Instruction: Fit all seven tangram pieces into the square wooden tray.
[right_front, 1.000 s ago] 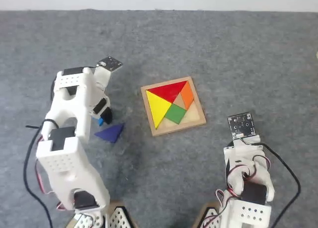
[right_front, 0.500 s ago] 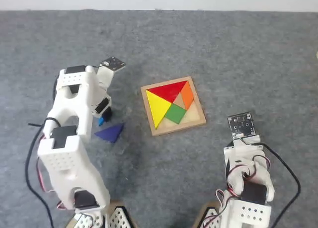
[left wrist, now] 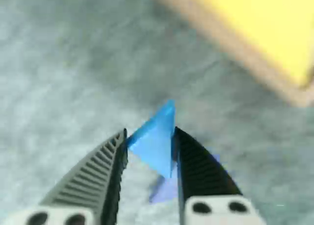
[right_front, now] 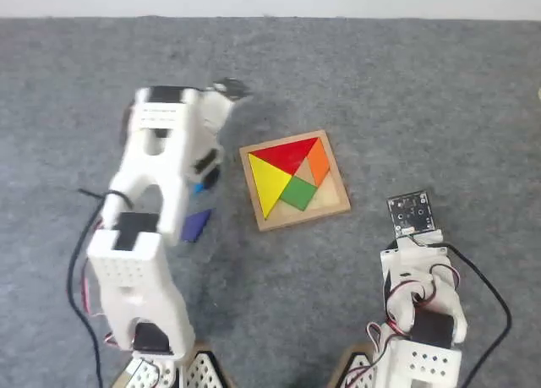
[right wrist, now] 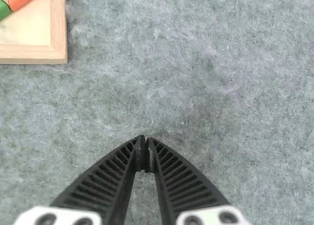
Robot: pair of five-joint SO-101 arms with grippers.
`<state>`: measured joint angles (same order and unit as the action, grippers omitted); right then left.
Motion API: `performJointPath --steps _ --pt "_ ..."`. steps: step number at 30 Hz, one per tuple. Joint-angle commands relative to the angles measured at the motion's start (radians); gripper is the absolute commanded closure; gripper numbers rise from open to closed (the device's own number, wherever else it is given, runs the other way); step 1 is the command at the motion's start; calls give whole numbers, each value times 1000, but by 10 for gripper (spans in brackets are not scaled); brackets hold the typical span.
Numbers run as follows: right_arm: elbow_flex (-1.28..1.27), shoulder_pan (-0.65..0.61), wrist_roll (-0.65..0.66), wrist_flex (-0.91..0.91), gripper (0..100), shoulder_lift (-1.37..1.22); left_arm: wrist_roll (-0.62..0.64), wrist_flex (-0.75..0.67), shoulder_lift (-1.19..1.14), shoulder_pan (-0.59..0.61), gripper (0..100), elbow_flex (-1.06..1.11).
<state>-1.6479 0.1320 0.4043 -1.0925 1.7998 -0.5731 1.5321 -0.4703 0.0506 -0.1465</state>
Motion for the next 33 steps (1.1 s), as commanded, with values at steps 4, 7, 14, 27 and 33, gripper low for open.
performJointPath --steps 4,7,14,27,33 --pt "11 12 5 24 992 13 137 34 9 -315 939 -38" --pt "11 12 5 24 992 13 173 34 9 -391 938 -41" --pt "14 13 5 24 992 13 204 29 -2 -468 938 -36" --pt "15 13 5 21 992 13 196 -20 -3 -466 864 19" --pt "15 13 5 21 992 13 196 -20 -3 -462 836 16"
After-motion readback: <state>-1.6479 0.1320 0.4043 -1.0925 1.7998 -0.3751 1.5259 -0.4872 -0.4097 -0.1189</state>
